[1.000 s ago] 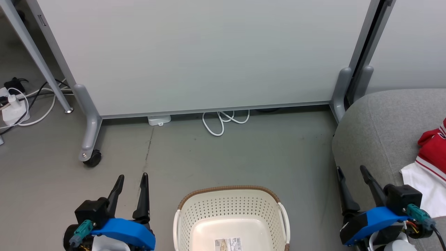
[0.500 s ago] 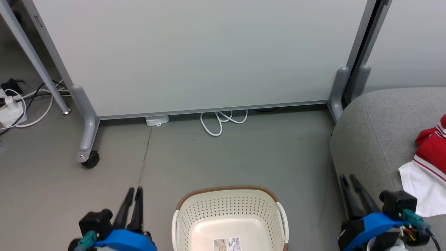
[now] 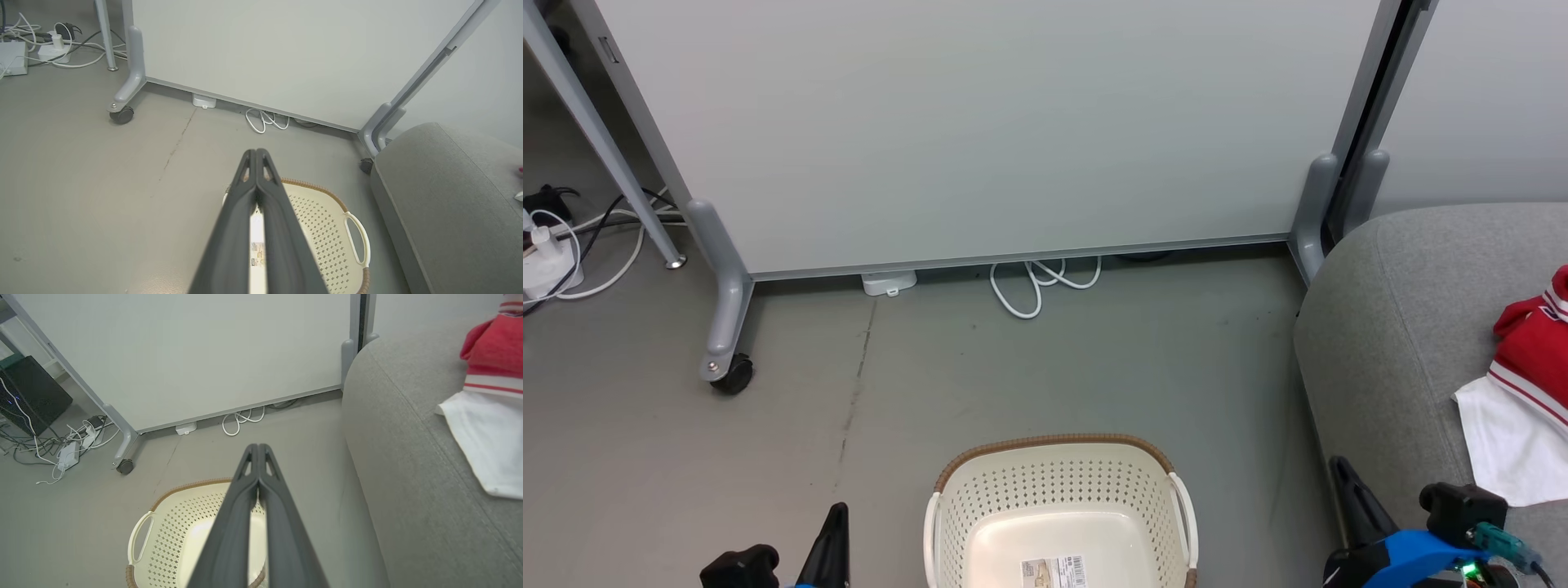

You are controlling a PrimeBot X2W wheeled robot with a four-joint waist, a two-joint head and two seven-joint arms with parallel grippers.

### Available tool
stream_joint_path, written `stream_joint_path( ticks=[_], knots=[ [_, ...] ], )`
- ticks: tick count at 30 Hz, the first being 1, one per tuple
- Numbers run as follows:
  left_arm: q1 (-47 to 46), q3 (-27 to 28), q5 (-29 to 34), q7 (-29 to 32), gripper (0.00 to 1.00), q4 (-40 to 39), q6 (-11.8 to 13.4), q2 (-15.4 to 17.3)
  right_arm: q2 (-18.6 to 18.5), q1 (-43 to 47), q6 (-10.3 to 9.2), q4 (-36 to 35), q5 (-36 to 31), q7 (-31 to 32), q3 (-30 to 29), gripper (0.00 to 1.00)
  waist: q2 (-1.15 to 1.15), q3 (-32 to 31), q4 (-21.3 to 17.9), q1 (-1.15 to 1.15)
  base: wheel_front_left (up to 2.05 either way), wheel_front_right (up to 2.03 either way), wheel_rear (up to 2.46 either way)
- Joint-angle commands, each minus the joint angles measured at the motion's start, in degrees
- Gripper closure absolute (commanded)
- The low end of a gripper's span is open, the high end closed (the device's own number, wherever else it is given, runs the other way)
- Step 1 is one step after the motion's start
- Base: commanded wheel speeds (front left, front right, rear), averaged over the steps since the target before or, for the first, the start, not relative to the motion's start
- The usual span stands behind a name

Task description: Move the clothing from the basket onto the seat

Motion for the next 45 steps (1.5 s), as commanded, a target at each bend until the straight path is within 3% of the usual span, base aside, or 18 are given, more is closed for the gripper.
stream_joint_path(
  ticks=[1, 25, 45],
  knots=[
    [-1.45, 0.84, -2.09, 0.46, 1.0, -1.5, -0.01, 0.02, -0.12, -0.93, 0.0, -1.29, 2.56, 0.41, -0.28, 1.0, 0.0, 0.01, -0.04, 0.0, 0.0, 0.0, 0.0],
    [-2.98, 4.89, -21.82, 6.26, 1.0, -6.52, -0.05, -0.51, -0.2, -1.88, 0.0, -4.0, 25.44, 4.14, -1.45, 1.0, 0.0, 0.28, -0.81, 0.0, 0.0, 0.0, 0.0],
    [-3.89, 7.51, -34.15, 9.94, 1.0, -9.64, -0.08, -0.86, -0.26, -2.51, 0.0, -5.61, 39.71, 6.52, -2.26, 1.0, 0.0, 0.49, -1.43, 0.0, 0.0, 0.0, 0.0]
  ],
)
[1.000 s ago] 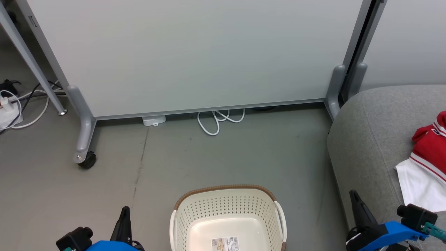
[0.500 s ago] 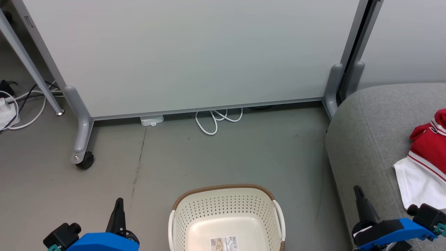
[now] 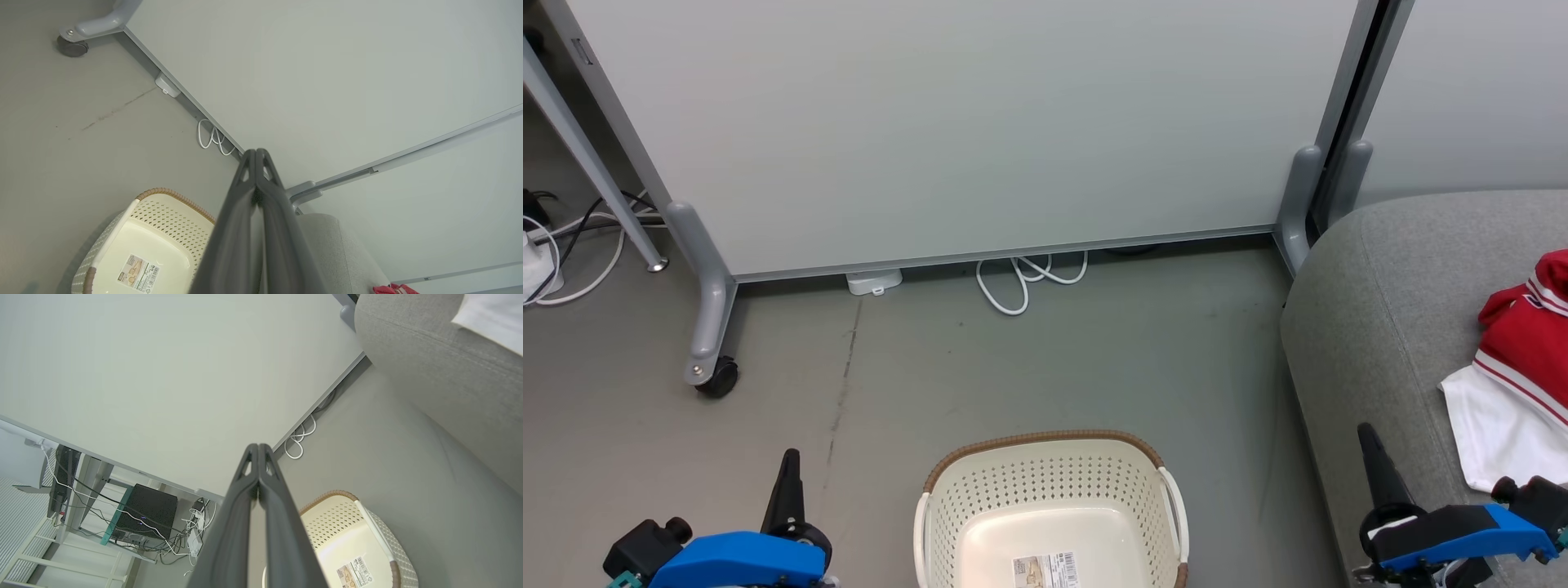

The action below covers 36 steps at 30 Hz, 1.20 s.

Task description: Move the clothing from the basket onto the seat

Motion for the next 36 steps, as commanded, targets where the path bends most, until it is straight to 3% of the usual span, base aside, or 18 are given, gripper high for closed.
stream_joint_path(
  ticks=[1, 36],
  knots=[
    [-1.77, 0.58, -1.12, 0.4, 1.0, -0.95, -0.08, 0.11, -0.25, -1.55, 0.02, -0.96, 1.29, 0.24, -0.25, 1.0, 0.0, 0.01, -0.02, 0.0, 0.0, 0.0, 0.0],
    [-2.88, 4.23, -18.57, 5.6, 1.0, -5.31, -0.14, -0.39, -0.34, -2.25, 0.02, -3.17, 21.53, 3.62, -1.33, 1.0, 0.0, 0.4, -1.15, 0.0, 0.0, 0.0, 0.0]
  ],
)
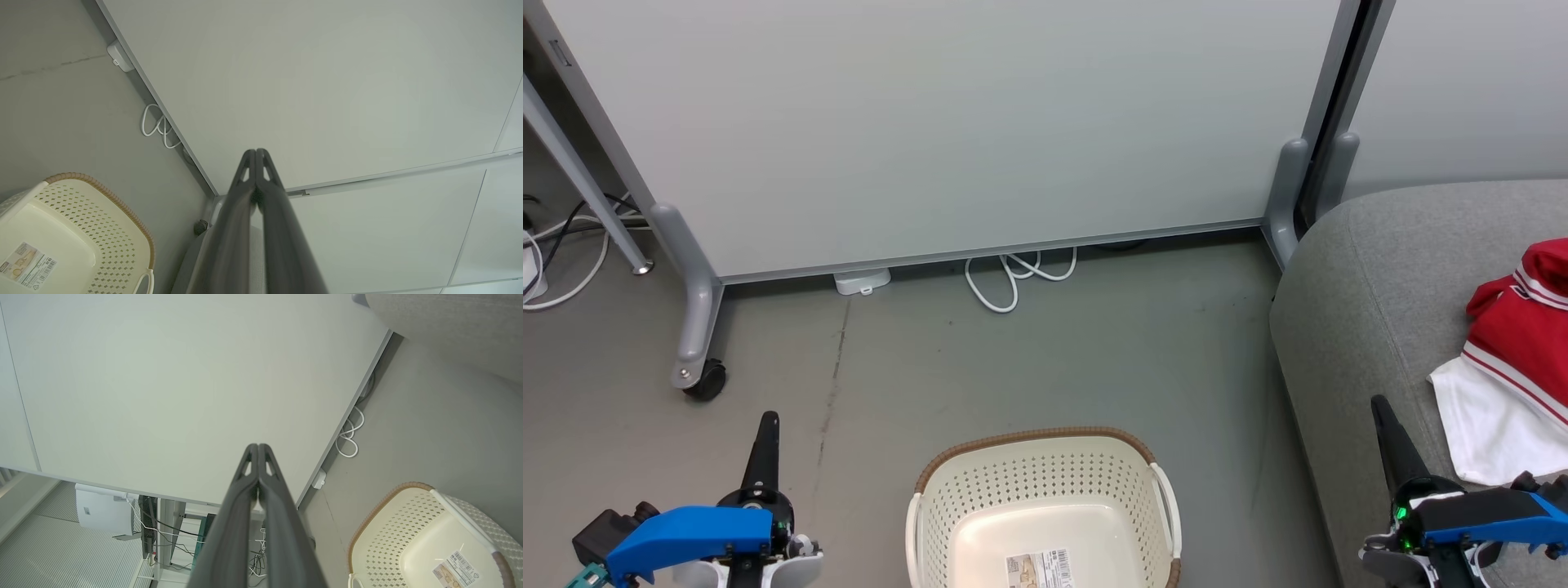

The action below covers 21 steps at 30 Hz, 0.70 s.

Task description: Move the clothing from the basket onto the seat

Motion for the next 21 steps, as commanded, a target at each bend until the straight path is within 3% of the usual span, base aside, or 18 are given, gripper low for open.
stream_joint_path(
  ticks=[1, 21],
  knots=[
    [-1.14, 0.54, -1.03, 0.38, 1.0, -0.71, -0.14, 0.05, -0.28, -0.93, 0.02, -0.64, 1.29, 0.25, -0.14, 1.0, 0.0, 0.01, -0.03, 0.0, 0.0, 0.0, 0.0],
    [-1.71, 2.16, -8.84, 2.74, 1.0, -2.62, -0.17, -0.19, -0.33, -1.22, 0.02, -1.63, 10.38, 1.81, -0.66, 1.0, 0.0, 0.23, -0.68, 0.0, 0.0, 0.0, 0.0]
  ],
)
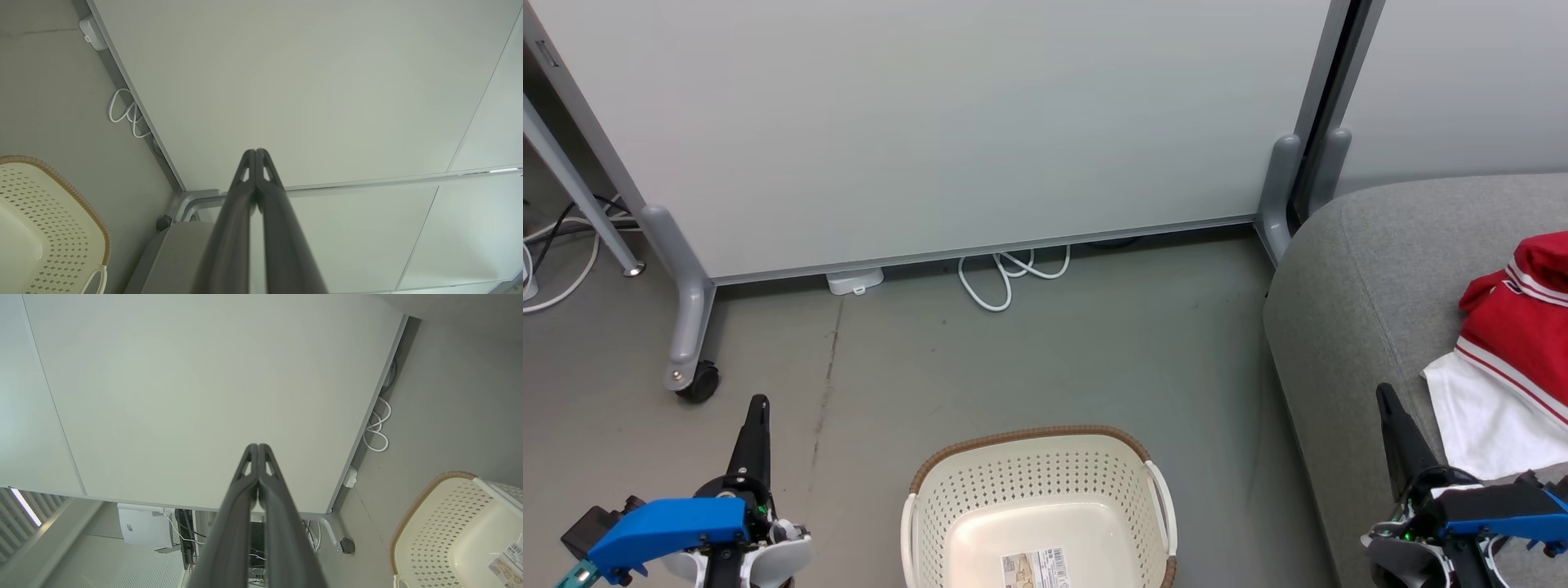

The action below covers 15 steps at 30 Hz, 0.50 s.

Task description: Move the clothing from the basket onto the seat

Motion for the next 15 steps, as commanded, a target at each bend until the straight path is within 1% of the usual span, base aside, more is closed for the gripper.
stream_joint_path(
  ticks=[1, 15],
  knots=[
    [-1.13, 0.51, -0.92, 0.37, 1.0, -0.56, -0.18, 0.0, -0.31, -0.69, 0.02, -0.54, 1.26, 0.27, -0.22, 1.0, 0.0, 0.01, -0.04, 0.0, 0.0, 0.0, 0.0],
    [-1.29, 1.33, -5.39, 1.68, 1.0, -1.62, -0.2, -0.16, -0.33, -0.94, 0.02, -1.05, 6.36, 1.17, -0.49, 1.0, 0.0, 0.16, -0.46, 0.0, 0.0, 0.0, 0.0]
  ],
)
